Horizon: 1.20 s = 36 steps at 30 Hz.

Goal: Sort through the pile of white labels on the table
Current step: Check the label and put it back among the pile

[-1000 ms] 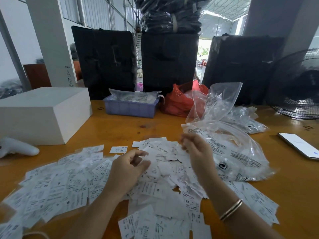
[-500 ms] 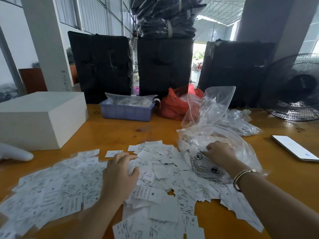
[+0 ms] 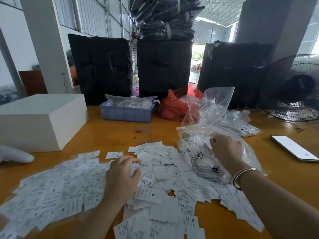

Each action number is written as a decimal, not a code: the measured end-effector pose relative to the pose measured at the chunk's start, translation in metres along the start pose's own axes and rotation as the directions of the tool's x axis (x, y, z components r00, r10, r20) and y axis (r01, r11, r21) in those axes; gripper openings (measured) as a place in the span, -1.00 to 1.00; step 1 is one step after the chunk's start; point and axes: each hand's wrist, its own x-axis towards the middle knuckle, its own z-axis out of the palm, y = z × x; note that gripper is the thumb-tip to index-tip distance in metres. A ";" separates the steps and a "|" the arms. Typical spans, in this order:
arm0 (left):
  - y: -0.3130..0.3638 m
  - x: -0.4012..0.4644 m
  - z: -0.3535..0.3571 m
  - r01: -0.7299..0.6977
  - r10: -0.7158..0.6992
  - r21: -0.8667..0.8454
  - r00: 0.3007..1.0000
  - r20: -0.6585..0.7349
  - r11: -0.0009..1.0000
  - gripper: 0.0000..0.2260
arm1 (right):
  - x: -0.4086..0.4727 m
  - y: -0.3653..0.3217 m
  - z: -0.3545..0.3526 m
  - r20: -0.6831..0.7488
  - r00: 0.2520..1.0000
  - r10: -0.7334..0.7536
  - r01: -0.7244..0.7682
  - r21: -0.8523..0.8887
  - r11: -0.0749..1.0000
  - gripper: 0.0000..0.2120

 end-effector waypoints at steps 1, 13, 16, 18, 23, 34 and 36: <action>0.000 0.000 0.000 0.000 0.000 0.003 1.000 -0.001 1.000 -0.83 | 0.000 -0.001 -0.002 -0.041 0.999 -0.003 0.004 0.028 1.000 -0.61; 0.015 -0.002 -0.011 -0.105 0.095 -0.215 0.994 -0.055 0.971 -0.71 | -0.058 -0.073 -0.028 0.275 0.909 -0.314 -0.153 0.919 0.365 -0.81; 0.017 -0.004 -0.012 -0.041 0.090 -0.400 0.990 0.106 0.916 -0.62 | -0.080 -0.088 -0.027 0.361 0.817 -0.450 -0.164 0.893 0.419 -0.82; 0.018 -0.004 -0.014 -0.006 0.112 -0.469 0.974 0.198 0.883 -0.52 | -0.091 -0.096 -0.024 0.371 0.776 -0.510 -0.117 0.879 0.462 -0.83; 0.018 -0.003 -0.012 -0.086 0.146 -0.382 0.981 0.131 0.920 -0.81 | -0.104 -0.108 -0.014 0.354 0.789 -0.503 -0.081 0.871 0.485 -0.86; 0.012 0.001 -0.011 0.078 -0.099 -0.464 0.995 -0.023 0.883 -0.97 | -0.103 -0.084 0.013 0.377 0.742 -0.554 0.441 0.349 0.827 -0.58; 0.012 0.001 -0.010 0.095 -0.108 -0.480 0.994 0.002 0.872 -0.98 | -0.103 -0.085 0.014 0.326 0.751 -0.574 0.480 0.328 0.814 -0.64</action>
